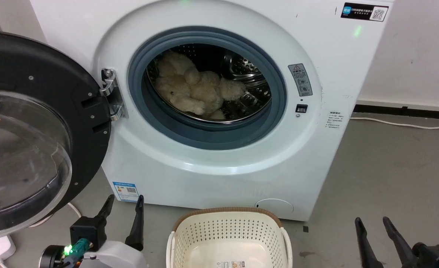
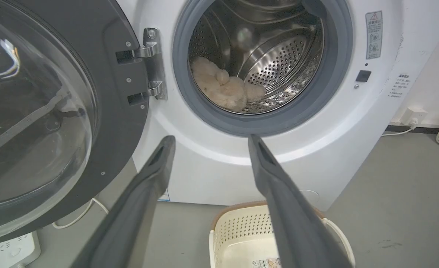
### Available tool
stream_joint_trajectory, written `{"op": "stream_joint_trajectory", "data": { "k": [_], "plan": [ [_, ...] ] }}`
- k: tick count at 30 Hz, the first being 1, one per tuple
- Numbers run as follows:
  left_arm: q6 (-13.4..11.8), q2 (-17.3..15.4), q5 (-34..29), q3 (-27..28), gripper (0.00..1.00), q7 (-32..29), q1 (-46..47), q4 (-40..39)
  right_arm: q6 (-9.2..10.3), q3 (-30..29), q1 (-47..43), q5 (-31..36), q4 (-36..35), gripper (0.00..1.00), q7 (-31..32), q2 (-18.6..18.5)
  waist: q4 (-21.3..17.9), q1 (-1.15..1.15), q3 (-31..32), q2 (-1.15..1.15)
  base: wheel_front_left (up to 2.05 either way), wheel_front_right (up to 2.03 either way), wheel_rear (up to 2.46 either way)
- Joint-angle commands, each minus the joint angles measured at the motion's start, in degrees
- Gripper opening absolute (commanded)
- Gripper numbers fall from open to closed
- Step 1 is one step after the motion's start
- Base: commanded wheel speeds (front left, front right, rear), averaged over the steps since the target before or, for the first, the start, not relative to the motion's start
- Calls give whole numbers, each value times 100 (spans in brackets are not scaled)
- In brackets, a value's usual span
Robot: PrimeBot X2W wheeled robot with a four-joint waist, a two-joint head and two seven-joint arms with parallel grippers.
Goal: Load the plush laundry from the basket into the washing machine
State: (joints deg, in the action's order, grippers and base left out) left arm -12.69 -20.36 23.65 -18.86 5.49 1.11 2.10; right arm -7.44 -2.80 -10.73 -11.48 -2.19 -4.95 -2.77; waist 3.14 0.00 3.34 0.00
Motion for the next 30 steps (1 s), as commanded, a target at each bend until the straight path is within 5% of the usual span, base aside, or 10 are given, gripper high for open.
{"op": "stream_joint_trajectory", "data": {
  "k": [1,25,26,30],
  "plan": [
    [-23,-19,20,2,100,-33,-74,-21,-5,12,-91,26,-42,100,21,-10,3,0,-12,0,0,0,0],
    [-52,4,173,32,100,103,-28,66,-5,65,-55,-35,-73,100,75,-10,-16,0,-72,0,0,0,0],
    [-26,3,123,15,0,64,0,51,0,57,-24,-13,-39,0,83,0,-16,1,-71,0,0,0,0],
    [-24,4,120,13,0,60,1,50,0,55,-24,-13,-37,0,84,0,-18,1,-73,0,0,0,0]
  ]
}}
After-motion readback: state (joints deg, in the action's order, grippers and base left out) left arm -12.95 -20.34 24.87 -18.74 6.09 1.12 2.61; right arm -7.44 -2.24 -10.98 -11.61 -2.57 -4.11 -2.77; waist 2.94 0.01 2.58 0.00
